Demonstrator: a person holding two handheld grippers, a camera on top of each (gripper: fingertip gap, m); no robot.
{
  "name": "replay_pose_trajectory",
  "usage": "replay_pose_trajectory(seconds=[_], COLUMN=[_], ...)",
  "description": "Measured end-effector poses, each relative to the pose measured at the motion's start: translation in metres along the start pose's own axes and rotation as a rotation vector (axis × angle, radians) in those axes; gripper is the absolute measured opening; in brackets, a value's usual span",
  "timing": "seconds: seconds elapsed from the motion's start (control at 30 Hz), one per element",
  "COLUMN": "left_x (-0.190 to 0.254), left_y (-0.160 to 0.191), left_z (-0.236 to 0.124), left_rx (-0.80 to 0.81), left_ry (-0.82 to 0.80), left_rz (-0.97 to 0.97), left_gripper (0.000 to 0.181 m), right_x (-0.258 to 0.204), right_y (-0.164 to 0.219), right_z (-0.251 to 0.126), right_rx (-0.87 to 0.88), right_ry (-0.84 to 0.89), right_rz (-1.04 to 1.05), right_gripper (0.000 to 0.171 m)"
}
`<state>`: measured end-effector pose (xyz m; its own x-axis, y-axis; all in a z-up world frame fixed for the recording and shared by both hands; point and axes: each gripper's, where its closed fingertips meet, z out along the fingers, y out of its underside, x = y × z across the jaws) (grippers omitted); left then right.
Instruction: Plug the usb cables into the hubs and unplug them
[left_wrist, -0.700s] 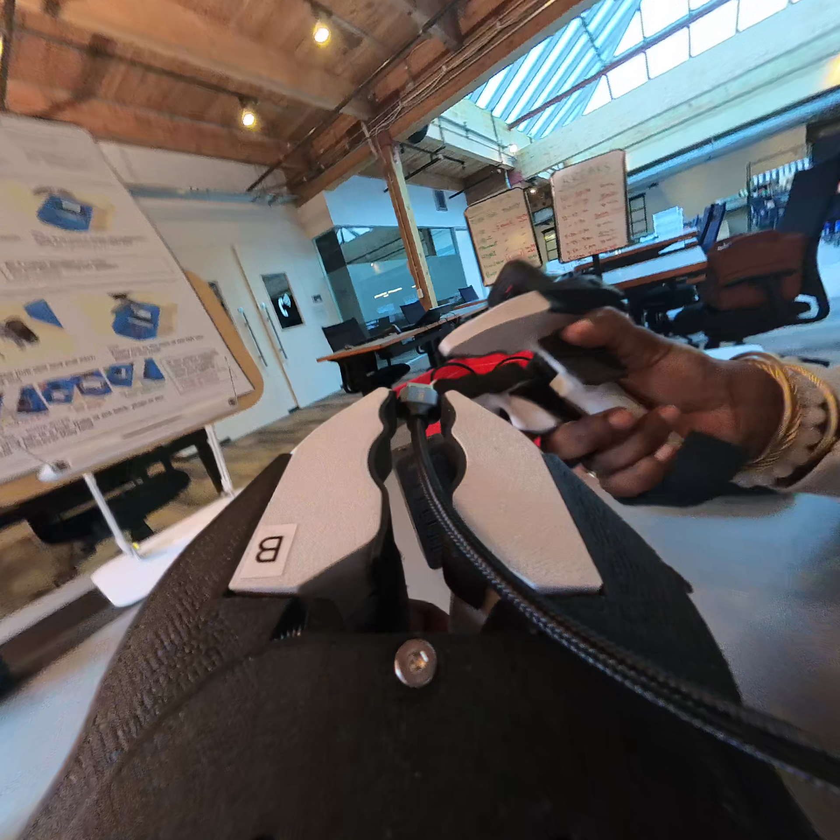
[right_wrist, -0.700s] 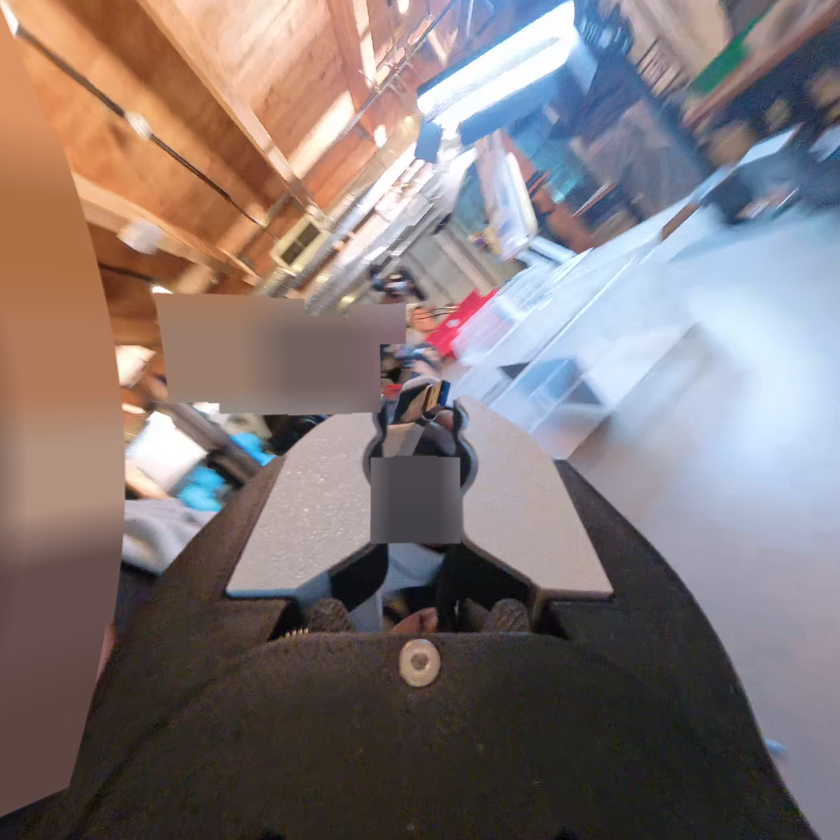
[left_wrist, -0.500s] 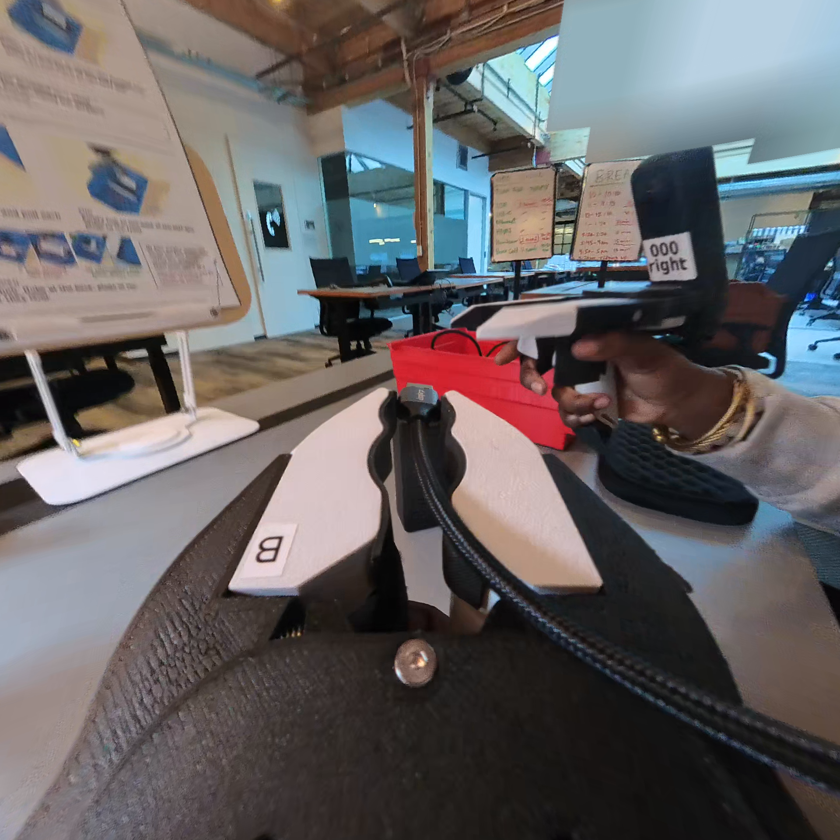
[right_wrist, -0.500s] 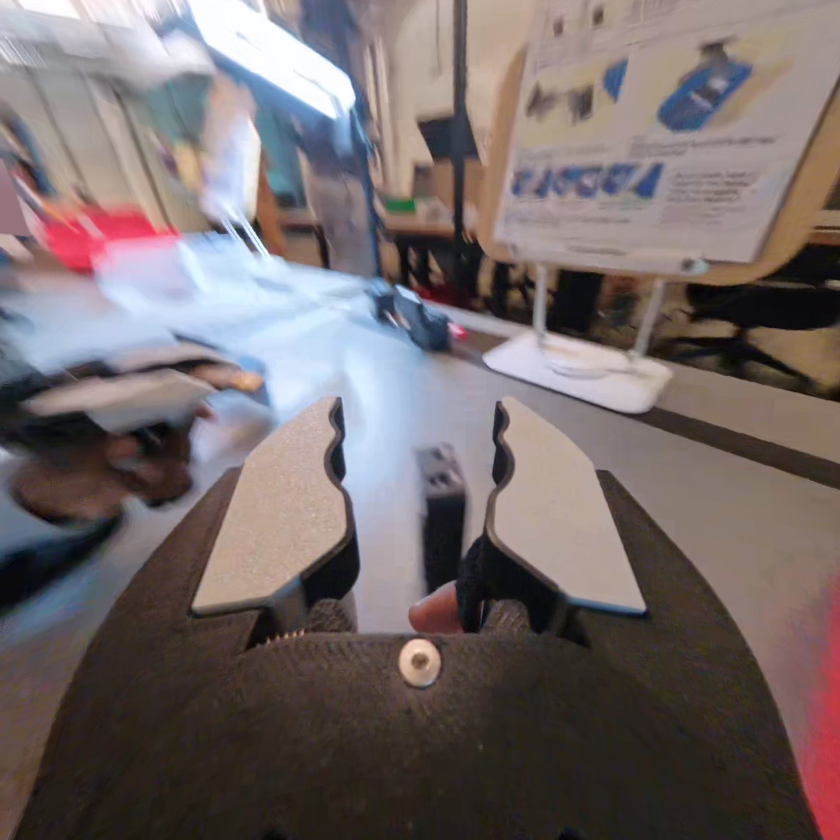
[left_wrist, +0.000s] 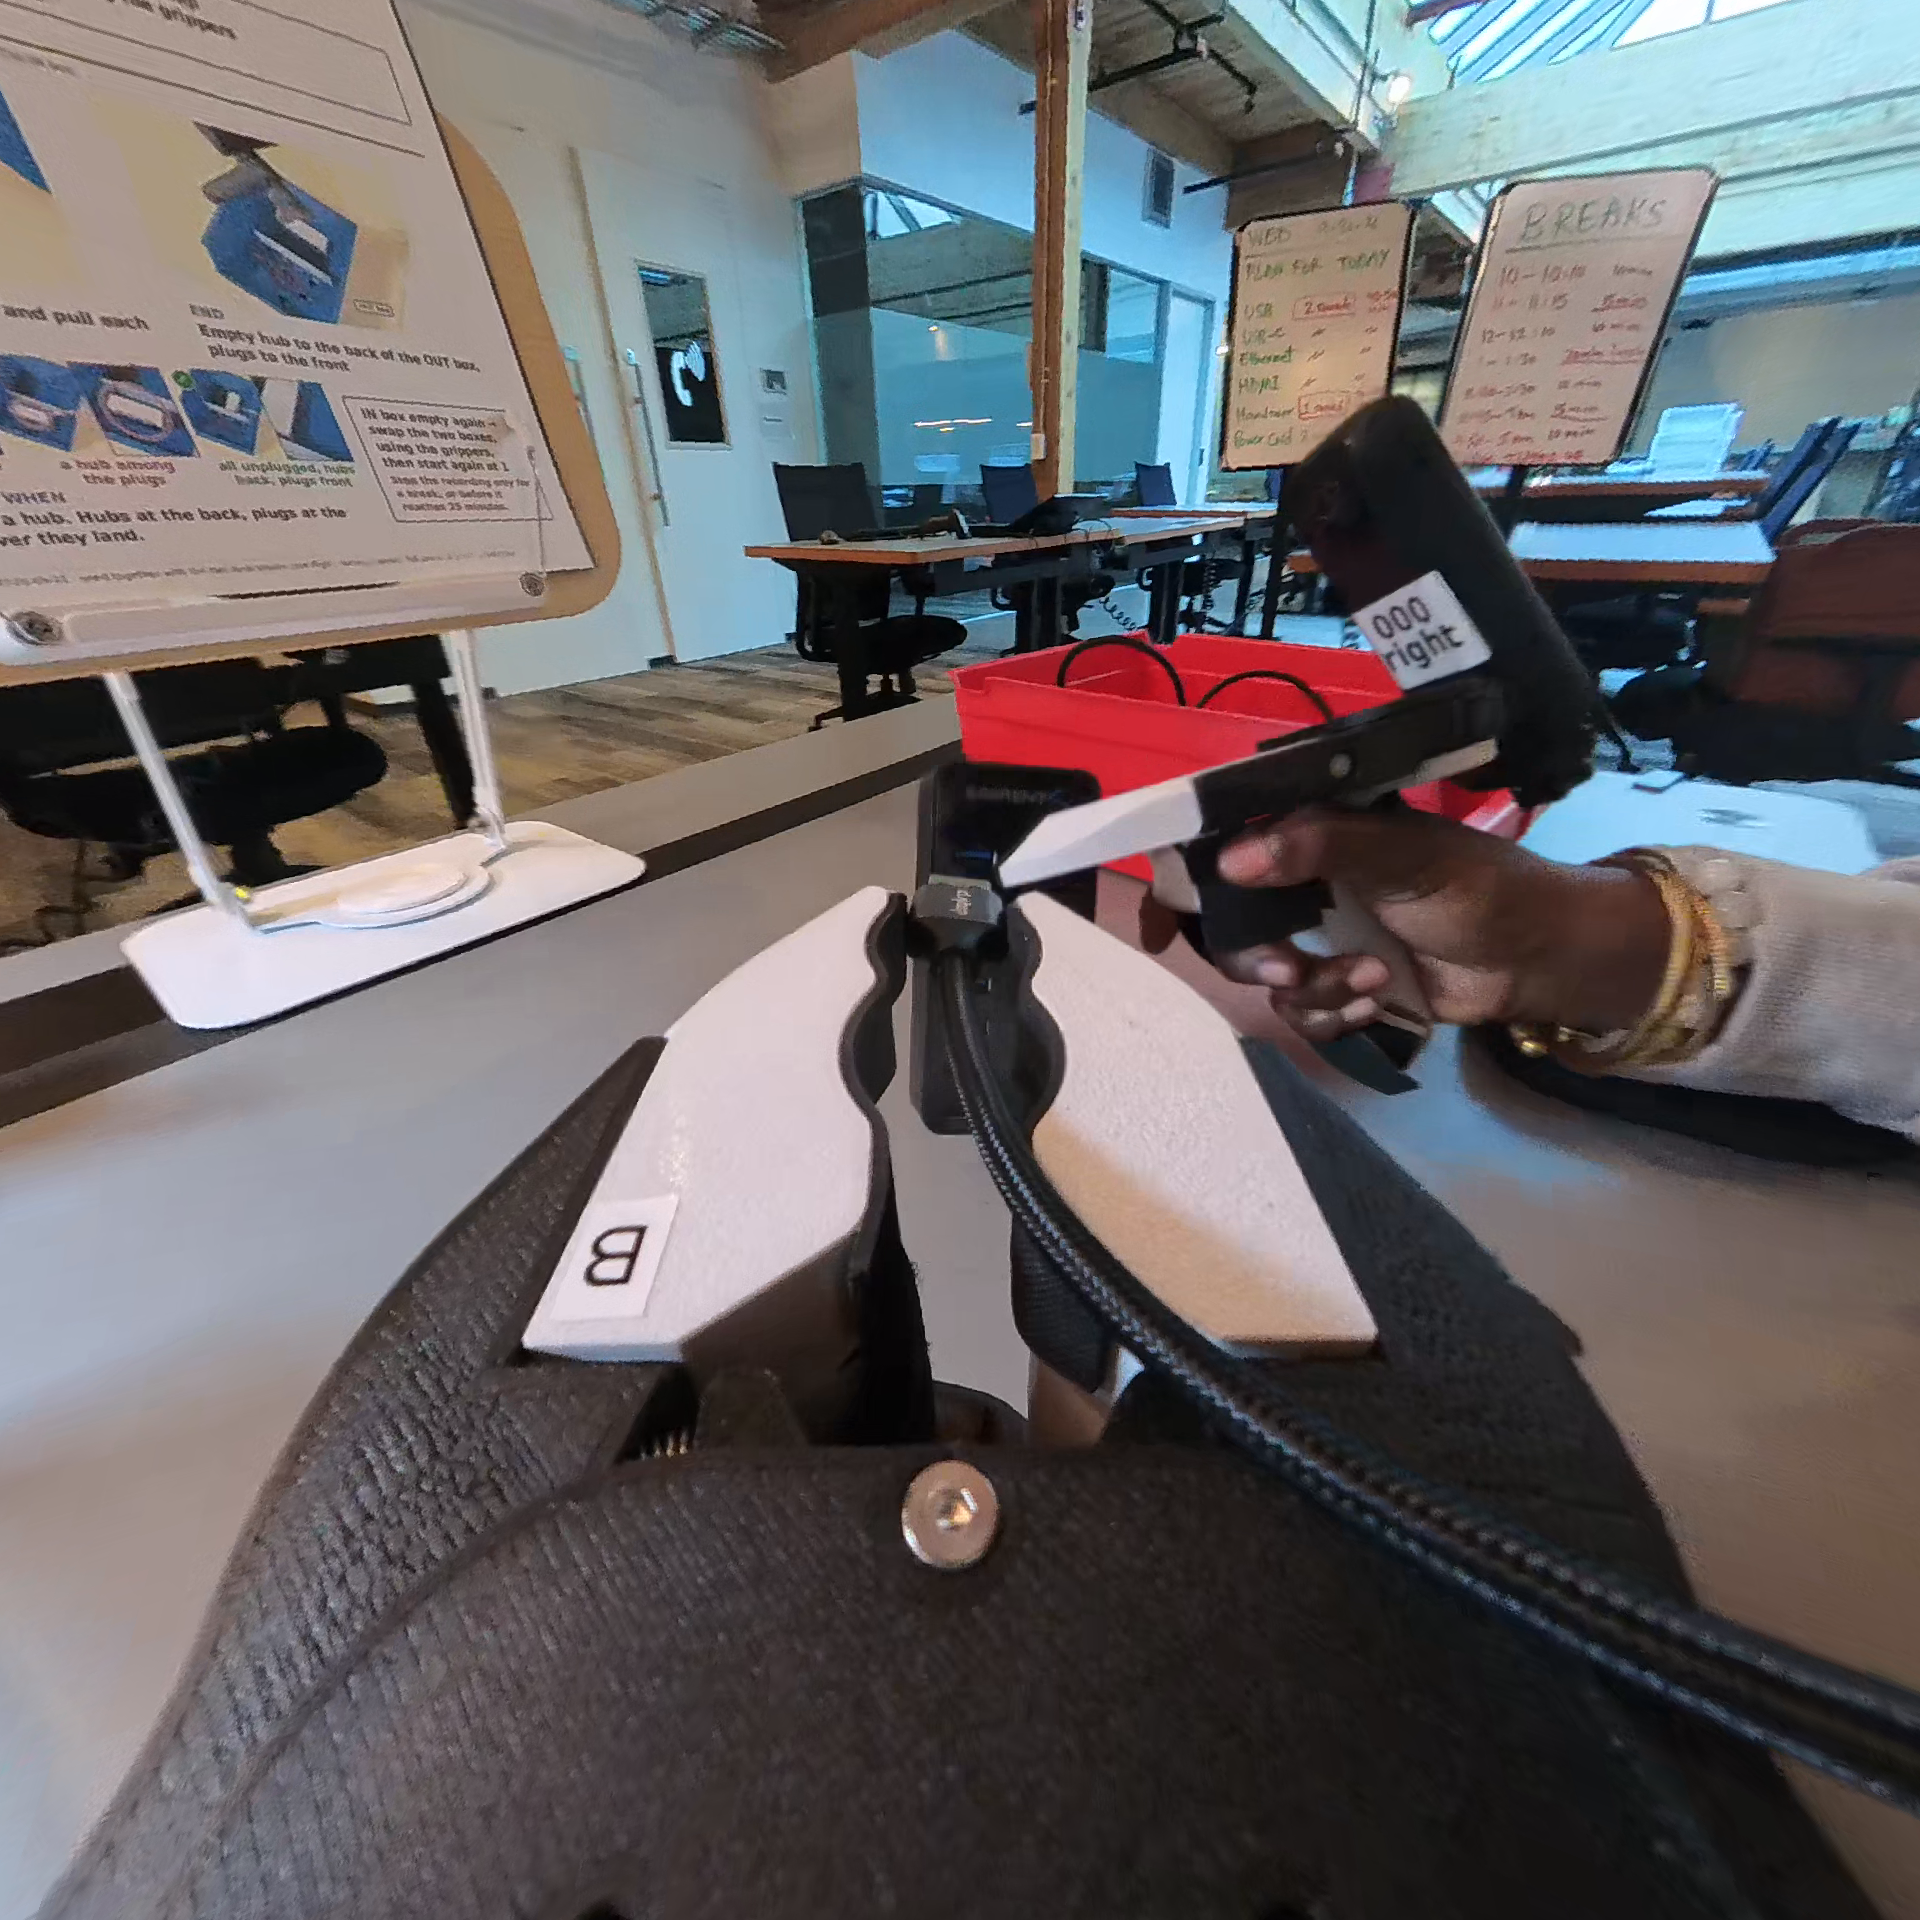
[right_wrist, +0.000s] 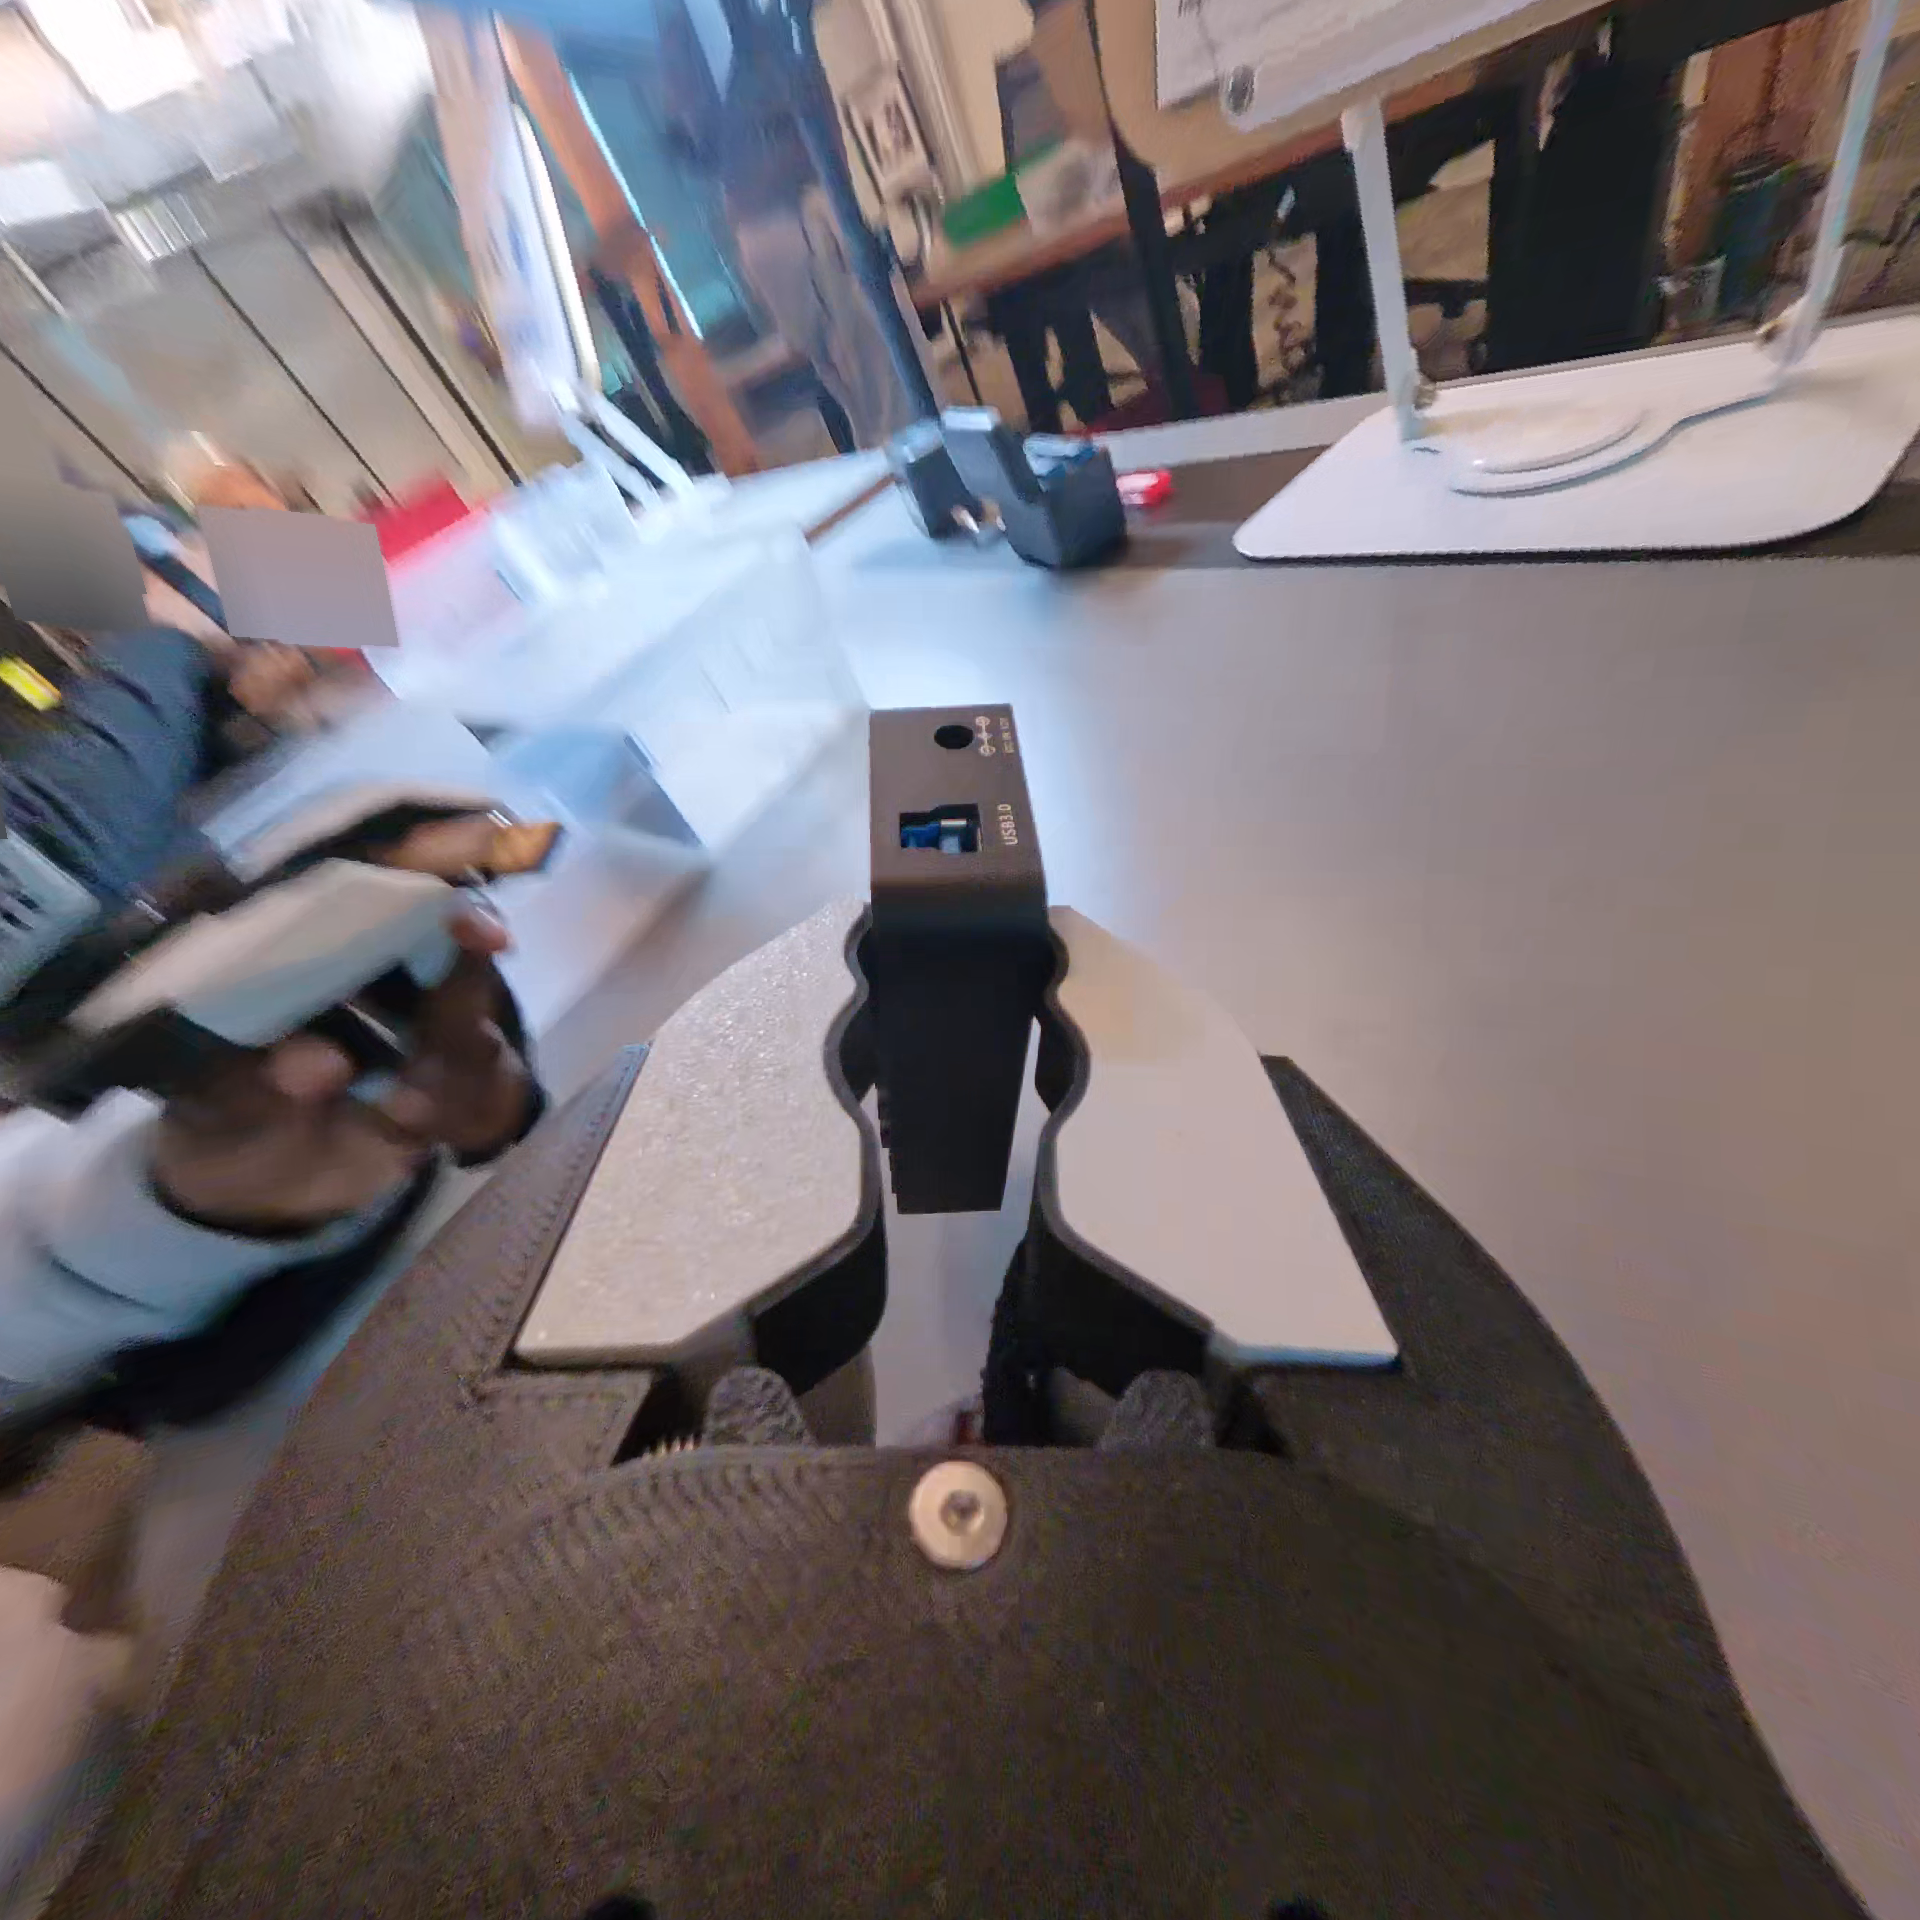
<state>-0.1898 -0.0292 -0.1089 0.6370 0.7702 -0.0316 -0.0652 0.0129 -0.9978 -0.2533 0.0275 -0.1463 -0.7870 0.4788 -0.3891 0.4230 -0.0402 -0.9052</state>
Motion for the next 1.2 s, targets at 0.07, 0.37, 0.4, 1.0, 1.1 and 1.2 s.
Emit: replay_pose_trajectory(seconds=[0.07,0.37,0.4,1.0,1.1,1.2], left_x=[0.001,-0.001,-0.002,0.000,-0.001,-0.002], left_y=[-0.001,-0.004,-0.003,-0.001,-0.001,0.000], left_z=[0.002,0.000,0.000,0.001,0.000,0.001], left_rx=[-0.002,-0.006,-0.012,-0.008,-0.002,-0.008], left_ry=[-0.031,-0.125,-0.130,-0.124,-0.134,-0.148], left_rz=[0.060,0.266,0.279,0.247,0.244,0.259], left_gripper=[0.018,0.018,0.018,0.018,0.018,0.018], right_x=[-0.013,-0.054,-0.055,-0.066,-0.067,-0.071], right_y=[-0.007,-0.006,-0.005,-0.011,-0.012,-0.012], right_z=[0.002,0.016,0.017,0.011,0.011,0.011], right_rx=[0.082,0.206,0.206,0.266,0.275,0.291], right_ry=[-0.040,-0.119,-0.110,-0.036,-0.026,-0.025], right_rz=[0.080,0.107,0.086,-0.135,-0.153,-0.170], right_gripper=[0.027,0.028,0.028,0.028,0.028,0.028])
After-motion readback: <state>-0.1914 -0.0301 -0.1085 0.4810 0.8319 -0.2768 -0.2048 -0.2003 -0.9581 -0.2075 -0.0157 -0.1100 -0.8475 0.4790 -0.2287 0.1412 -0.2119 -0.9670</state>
